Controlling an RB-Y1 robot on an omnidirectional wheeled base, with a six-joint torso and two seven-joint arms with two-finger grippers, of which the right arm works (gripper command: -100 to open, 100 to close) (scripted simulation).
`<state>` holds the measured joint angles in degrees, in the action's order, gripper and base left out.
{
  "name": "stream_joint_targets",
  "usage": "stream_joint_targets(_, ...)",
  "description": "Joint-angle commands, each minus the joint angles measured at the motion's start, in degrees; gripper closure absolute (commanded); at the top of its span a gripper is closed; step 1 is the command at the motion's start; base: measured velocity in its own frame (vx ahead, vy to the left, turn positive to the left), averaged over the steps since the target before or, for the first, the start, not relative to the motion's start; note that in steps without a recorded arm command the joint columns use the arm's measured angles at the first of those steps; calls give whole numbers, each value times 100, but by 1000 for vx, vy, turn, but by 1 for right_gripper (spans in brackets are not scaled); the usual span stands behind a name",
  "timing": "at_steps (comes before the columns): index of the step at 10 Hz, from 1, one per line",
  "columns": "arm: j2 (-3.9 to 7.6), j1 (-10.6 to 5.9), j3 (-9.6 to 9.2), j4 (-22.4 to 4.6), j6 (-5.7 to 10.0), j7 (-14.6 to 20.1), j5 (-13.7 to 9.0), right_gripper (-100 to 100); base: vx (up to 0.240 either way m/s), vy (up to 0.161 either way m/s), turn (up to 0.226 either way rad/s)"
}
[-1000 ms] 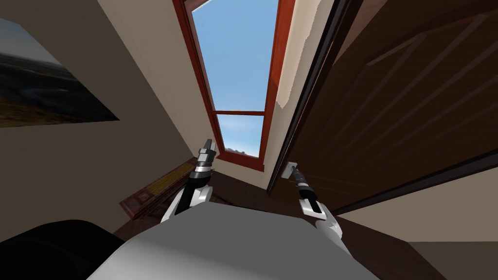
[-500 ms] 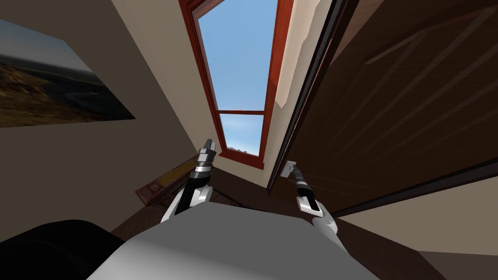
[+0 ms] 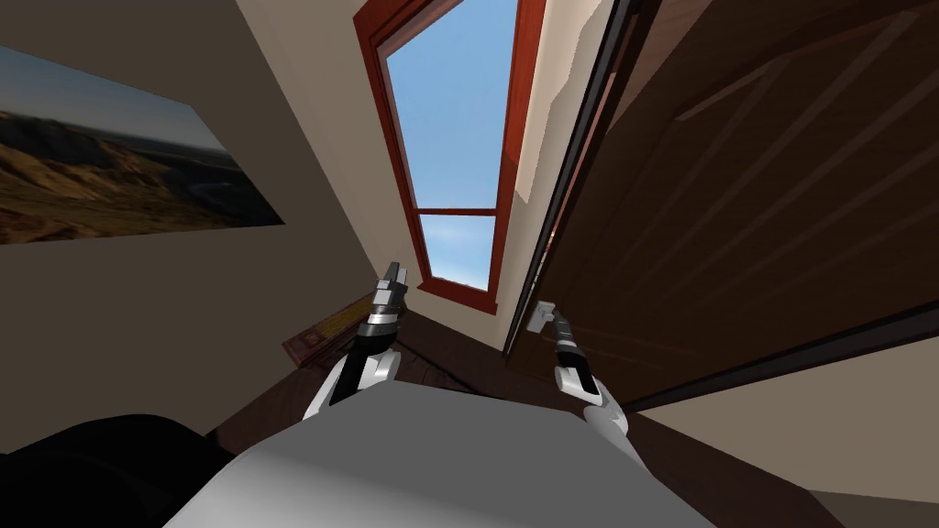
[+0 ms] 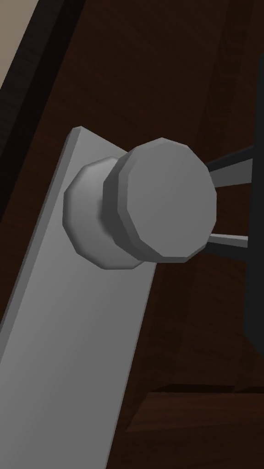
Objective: Pull the door open
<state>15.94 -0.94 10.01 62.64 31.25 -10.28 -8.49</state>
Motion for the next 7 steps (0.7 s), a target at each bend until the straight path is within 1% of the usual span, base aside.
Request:
stream_joint_targets(1, -11, -42, -48, 44, 25, 181, -197, 100, -83, -66, 65)
stream_joint_targets(2, 84, 57, -4, 30, 28, -127, 68, -100, -30, 21, -51)
stream_joint_targets(3, 84, 57, -4, 30, 28, -127, 68, -100, -17, 57, -50)
stream_joint_targets(4, 166, 113, 12, 28, 61, -350, 238, -100, -13, 88, -61)
stream_joint_targets(7, 323, 220, 41, 21, 121, -812, 563, -100, -7, 85, -57)
